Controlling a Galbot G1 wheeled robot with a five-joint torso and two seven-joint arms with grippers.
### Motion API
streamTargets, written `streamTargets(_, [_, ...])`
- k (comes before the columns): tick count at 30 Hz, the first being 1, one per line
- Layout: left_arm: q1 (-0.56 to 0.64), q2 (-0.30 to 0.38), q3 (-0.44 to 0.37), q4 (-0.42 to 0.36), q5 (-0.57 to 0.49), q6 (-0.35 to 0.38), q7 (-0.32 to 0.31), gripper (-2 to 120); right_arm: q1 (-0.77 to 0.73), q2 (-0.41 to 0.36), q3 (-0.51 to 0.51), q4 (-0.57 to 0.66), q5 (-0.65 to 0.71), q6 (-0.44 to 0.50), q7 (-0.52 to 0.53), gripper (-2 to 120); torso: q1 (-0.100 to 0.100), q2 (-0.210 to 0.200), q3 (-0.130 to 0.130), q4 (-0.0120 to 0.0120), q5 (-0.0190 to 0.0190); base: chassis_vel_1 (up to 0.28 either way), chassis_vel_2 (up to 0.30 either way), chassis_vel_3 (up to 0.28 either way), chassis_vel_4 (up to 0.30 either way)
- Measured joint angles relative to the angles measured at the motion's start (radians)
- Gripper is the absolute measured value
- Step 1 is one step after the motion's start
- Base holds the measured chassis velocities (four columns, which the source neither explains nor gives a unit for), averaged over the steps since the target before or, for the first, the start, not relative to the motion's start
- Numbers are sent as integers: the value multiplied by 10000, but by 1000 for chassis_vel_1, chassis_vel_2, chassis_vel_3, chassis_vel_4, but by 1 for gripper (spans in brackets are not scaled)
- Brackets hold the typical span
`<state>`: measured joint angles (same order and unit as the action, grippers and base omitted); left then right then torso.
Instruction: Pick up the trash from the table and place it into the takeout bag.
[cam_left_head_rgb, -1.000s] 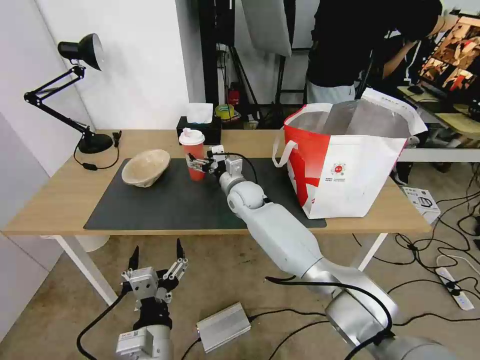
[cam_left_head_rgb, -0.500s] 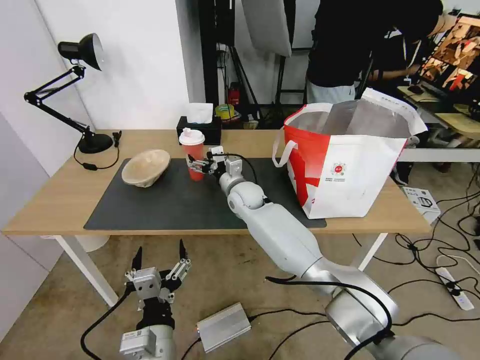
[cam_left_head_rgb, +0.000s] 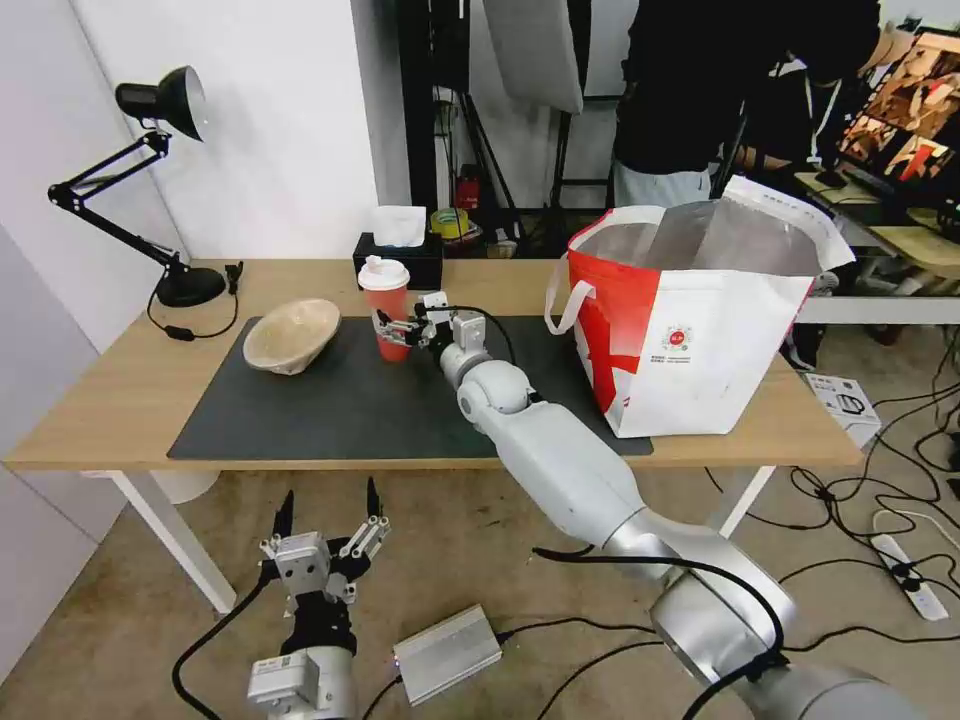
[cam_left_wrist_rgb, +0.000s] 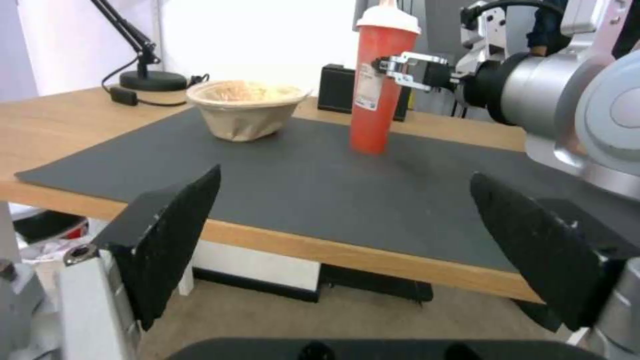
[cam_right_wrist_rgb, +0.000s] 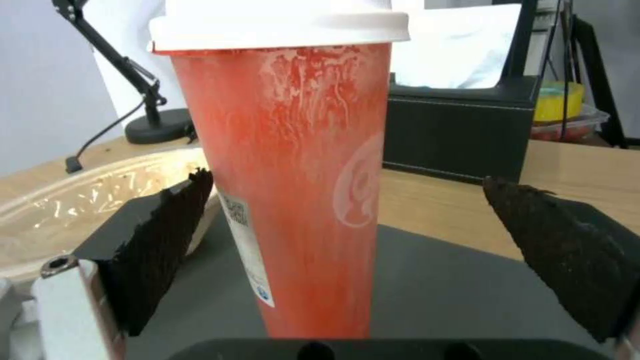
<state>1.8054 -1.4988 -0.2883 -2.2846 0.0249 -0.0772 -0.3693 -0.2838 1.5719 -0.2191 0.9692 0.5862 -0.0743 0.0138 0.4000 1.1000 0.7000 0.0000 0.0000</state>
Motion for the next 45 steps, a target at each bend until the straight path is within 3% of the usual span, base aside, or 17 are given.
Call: streamTargets(45, [146, -269, 142, 6, 245, -59, 12, 100, 643, 47, -522, -1027, 689, 389, -1295, 100, -1, 0, 0, 1, 0, 0, 0, 0, 0])
